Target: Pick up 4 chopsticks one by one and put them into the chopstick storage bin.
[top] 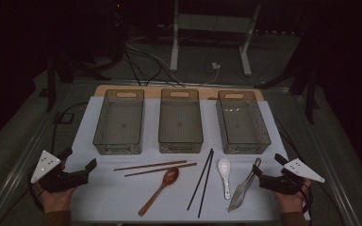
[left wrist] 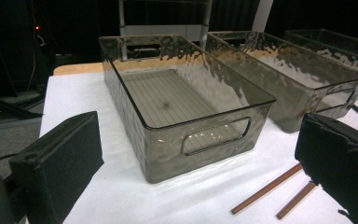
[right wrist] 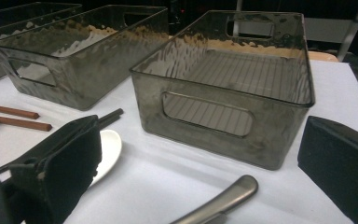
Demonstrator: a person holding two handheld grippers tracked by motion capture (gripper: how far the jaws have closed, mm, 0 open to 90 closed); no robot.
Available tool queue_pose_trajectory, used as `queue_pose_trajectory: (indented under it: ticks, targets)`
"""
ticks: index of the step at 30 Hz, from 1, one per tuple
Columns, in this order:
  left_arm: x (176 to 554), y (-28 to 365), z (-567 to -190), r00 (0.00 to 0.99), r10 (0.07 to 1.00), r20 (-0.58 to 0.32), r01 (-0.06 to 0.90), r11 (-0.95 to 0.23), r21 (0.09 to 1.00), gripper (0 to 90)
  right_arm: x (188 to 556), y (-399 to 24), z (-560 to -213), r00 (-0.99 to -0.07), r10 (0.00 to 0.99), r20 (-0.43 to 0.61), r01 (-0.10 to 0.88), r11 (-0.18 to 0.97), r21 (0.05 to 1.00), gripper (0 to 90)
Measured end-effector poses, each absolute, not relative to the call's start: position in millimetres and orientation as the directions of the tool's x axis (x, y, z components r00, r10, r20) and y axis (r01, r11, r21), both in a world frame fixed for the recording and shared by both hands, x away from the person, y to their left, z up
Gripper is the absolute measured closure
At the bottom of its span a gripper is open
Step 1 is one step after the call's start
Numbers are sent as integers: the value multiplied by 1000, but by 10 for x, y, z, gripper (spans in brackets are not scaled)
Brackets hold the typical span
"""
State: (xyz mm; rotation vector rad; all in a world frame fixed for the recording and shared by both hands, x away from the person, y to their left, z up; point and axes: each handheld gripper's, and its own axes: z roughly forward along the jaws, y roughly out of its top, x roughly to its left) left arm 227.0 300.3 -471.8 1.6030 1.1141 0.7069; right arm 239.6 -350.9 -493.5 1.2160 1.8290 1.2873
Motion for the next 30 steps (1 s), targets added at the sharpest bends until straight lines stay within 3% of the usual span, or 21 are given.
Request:
queue_pose_trajectory:
  ticks: [7,30]
  targets:
    - [2243,2964,-4647,408,912,-49,316,-91,944,18,2368,-3500,-4927,-409,912,41,341,111,933,0]
    - [2503,2686,-4362,568,823,-1,366,-251,896,23,2349,-3465,-4926,-408,913,3,333,146,932,0]
